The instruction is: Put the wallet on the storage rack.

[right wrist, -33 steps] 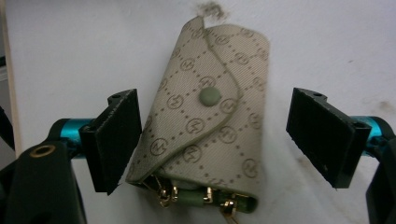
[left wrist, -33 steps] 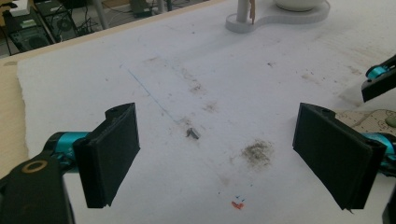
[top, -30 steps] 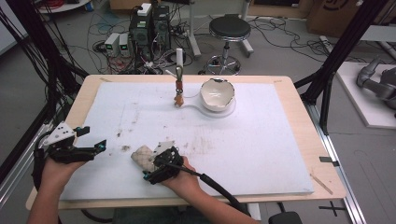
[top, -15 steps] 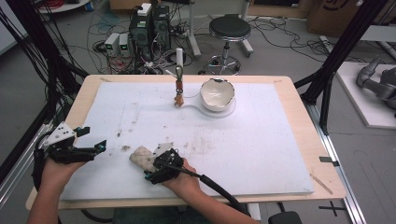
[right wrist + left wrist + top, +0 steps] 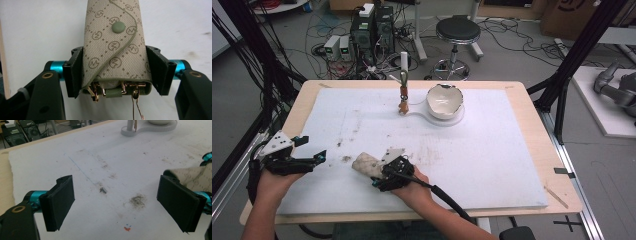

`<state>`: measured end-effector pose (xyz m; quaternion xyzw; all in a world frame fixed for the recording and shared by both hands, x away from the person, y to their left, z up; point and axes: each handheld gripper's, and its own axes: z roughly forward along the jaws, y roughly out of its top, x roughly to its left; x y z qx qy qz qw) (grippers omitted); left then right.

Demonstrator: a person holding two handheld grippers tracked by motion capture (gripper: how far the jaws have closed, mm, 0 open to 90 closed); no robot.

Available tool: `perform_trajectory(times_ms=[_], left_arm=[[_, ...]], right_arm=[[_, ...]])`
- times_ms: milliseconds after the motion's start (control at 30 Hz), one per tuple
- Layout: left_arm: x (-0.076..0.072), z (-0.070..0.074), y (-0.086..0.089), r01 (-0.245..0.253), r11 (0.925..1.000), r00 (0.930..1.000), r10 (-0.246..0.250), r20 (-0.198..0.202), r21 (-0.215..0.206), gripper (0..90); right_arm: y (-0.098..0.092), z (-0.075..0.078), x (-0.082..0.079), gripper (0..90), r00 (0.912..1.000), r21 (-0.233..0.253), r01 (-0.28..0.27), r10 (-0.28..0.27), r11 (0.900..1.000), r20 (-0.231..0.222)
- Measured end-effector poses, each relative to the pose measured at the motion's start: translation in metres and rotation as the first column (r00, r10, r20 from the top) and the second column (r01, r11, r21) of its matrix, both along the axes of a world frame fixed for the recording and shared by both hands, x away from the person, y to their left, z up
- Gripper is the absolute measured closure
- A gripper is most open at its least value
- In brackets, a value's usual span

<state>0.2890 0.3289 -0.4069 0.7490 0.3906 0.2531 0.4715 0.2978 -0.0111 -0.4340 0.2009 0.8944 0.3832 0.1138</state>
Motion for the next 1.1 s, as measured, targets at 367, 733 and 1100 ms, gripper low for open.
perform_trajectory(times_ms=[367,733,1100], left_arm=[[0.003,0.001,-0.009,0.027,0.9996,0.9996,-0.027,0.003,0.002,14.6],[0.009,0.001,-0.027,0.070,0.9974,0.9975,-0.070,0.009,-0.015,14.6],[0.014,0.000,-0.034,0.088,0.9961,0.9962,-0.087,0.004,-0.012,14.6]], right_arm=[[-0.056,0.036,0.019,36.6,0.9975,0.067,0.046,-0.050,0.997,0.050],[-0.112,0.060,0.034,36.6,0.9882,0.117,0.104,-0.116,0.988,0.100],[-0.161,0.081,0.055,36.6,0.9719,0.107,0.173,-0.187,0.979,0.142]])
